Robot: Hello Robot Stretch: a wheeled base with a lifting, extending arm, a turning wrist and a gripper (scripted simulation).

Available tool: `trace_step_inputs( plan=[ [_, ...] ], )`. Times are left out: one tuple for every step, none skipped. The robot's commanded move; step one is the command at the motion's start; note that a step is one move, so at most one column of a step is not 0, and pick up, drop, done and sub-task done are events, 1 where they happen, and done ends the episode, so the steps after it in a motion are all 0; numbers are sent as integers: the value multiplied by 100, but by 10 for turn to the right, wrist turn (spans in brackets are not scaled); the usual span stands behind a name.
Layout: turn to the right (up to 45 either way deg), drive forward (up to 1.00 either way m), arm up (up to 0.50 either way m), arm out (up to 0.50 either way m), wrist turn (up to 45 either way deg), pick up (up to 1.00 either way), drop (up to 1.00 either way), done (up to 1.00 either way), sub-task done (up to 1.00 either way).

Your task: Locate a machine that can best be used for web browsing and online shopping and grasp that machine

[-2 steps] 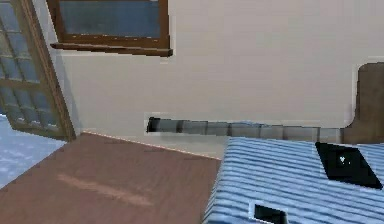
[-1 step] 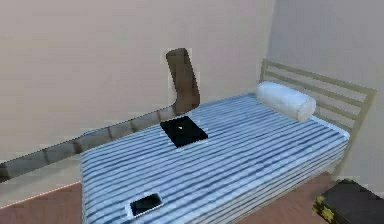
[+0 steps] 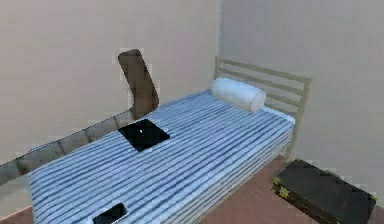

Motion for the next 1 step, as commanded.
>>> trace_step_inputs(
  plan=[
    [0,45,0,0,0,0,0,0,0]
  ],
)
